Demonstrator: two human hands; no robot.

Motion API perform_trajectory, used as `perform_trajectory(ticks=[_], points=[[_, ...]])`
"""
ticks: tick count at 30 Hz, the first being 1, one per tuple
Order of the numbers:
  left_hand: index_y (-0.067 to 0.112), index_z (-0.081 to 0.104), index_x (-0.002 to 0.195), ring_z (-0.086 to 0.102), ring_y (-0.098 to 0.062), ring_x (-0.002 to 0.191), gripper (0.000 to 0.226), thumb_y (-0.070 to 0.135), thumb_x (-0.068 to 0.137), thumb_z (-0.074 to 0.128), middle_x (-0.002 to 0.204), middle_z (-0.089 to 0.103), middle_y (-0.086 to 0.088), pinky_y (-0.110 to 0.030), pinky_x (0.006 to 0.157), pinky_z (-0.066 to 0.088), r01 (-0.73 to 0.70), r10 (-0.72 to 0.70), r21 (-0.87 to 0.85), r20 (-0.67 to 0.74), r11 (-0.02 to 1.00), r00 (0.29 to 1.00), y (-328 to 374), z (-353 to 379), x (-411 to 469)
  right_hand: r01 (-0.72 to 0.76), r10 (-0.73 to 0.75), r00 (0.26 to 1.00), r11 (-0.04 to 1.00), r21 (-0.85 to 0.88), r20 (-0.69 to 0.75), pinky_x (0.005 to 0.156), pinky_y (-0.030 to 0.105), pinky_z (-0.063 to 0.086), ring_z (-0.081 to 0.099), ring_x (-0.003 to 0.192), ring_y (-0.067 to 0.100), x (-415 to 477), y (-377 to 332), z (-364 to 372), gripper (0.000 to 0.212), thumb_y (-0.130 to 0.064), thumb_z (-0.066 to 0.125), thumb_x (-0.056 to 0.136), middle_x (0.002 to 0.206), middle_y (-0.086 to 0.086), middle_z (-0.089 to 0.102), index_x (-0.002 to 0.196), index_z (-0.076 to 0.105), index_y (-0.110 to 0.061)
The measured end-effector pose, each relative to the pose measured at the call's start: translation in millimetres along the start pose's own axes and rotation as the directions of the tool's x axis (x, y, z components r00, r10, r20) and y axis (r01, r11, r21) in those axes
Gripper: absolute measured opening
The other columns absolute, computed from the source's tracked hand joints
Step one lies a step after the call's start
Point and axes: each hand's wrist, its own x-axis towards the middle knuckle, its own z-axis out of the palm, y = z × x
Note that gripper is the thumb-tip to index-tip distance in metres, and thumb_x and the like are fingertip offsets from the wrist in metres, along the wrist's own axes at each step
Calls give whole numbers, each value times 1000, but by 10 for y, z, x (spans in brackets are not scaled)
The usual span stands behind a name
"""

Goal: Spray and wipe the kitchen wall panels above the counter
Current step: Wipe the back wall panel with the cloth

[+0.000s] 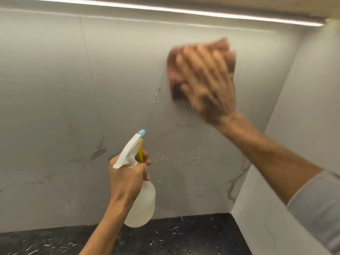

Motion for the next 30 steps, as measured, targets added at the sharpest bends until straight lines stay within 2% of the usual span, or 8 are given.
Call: perform_trajectory(ticks=[3, 7, 10, 16, 18, 24, 27, 30], points=[[8, 59, 56, 64, -5, 57, 36, -27, 59, 50, 63, 66, 5, -16, 43, 46, 18, -18, -24, -31, 1000, 999, -16, -74, 25, 14, -10, 995, 999, 41, -95, 121, 47, 22, 43, 141, 31, 454, -24, 220, 48, -29, 52, 103, 150, 13, 50, 146, 50, -7], [22, 59, 50, 62, -9, 59, 50, -27, 57, 50, 62, 65, 6, -18, 44, 47, 1, -2, -26, -44, 1000, 999, -35, -179, 86, 283, -297, 953, 942, 180, 56, 121, 51, 22, 37, 146, 27, -356, -655, 164, 49, -11, 45, 101, 156, 7, 42, 150, 45, -13], [20, 58, 49, 61, -13, 58, 47, -26, 56, 51, 63, 65, 4, -19, 43, 46, -9, 9, -7, -27, 1000, 1000, -31, -216, 70, 456, -478, 873, 870, 187, 99, 117, 45, 33, 43, 143, 21, -879, -510, 52, 46, -24, 58, 102, 153, 4, 46, 147, 50, -17], [16, 60, 54, 64, -24, 63, 30, -13, 53, 54, 65, 67, 3, -17, 44, 46, -19, 18, 39, 2, 999, 1000, 12, -294, -3, 36, -38, 998, 999, -35, -56, 122, 53, 15, 34, 148, 30, 5, 134, 278, 59, -46, 45, 106, 159, 7, 39, 157, 32, -20], [12, 60, 56, 62, -20, 59, 33, -20, 56, 53, 64, 66, 2, -16, 43, 44, -17, 17, 44, 3, 999, 1000, 50, -254, 27, 32, -28, 995, 999, 35, -93, 123, 54, 13, 33, 148, 30, -6, -160, 348, 58, -38, 50, 104, 158, 7, 40, 156, 36, -17], [9, 59, 57, 59, -20, 55, 33, -23, 58, 51, 60, 64, 5, -22, 43, 46, -22, 22, 59, -8, 998, 1000, 65, -89, 31, 484, -514, 825, 857, 176, 233, 125, 47, -1, 23, 151, 17, -1578, -782, 75, 60, -26, 53, 101, 164, -3, 25, 157, 32, -25], [11, 59, 58, 59, -23, 56, 33, -21, 58, 50, 59, 64, 5, -24, 44, 45, -14, 15, 73, -15, 997, 1000, 8, -36, -33, 286, -308, 930, 949, 131, 201, 125, 43, -5, 26, 150, 21, -1557, -282, 25, 60, -36, 53, 103, 162, 0, 27, 157, 31, -27], [12, 58, 57, 59, -32, 57, 33, -20, 59, 50, 60, 64, 5, -26, 44, 45, -10, 12, 83, -20, 997, 1000, -63, 23, -96, -120, 118, 988, 993, 9, 103, 124, 49, -5, 22, 151, 30, -1059, 224, 129, 61, -43, 43, 107, 164, 7, 28, 160, 19, -25]])
